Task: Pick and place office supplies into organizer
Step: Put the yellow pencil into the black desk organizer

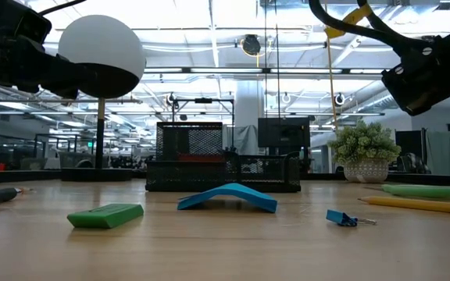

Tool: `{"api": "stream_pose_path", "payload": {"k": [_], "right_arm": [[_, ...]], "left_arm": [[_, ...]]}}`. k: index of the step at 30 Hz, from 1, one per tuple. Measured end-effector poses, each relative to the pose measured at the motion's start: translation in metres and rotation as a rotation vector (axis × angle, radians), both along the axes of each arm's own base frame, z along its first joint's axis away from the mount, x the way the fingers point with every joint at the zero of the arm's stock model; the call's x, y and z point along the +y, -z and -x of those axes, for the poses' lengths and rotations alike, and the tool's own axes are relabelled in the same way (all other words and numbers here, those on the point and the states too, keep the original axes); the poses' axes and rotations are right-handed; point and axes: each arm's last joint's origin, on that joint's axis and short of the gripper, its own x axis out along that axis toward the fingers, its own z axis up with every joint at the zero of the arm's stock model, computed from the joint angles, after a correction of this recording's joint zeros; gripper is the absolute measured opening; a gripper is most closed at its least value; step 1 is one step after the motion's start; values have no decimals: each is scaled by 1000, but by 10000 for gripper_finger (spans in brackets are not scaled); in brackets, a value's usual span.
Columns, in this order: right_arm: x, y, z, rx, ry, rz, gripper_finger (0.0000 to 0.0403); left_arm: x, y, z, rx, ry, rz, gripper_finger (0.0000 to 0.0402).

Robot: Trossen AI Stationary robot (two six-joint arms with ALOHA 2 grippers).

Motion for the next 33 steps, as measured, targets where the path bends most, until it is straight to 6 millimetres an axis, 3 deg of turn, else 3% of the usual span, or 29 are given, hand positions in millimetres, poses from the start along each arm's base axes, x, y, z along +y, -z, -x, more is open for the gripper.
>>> {"api": "stream_pose_path", "payload": {"k": [7, 21, 33], "right_arm": [[0, 0, 0, 0, 3, -4, 133], [-1, 1, -3, 3, 4, -25, 50], [-3, 1, -5, -3, -24, -30, 17]], "left_arm": [[0, 0, 0, 0, 0, 0, 115], [0, 0, 0, 0, 0, 0, 115], [0, 0, 0, 0, 0, 0, 115]]}}
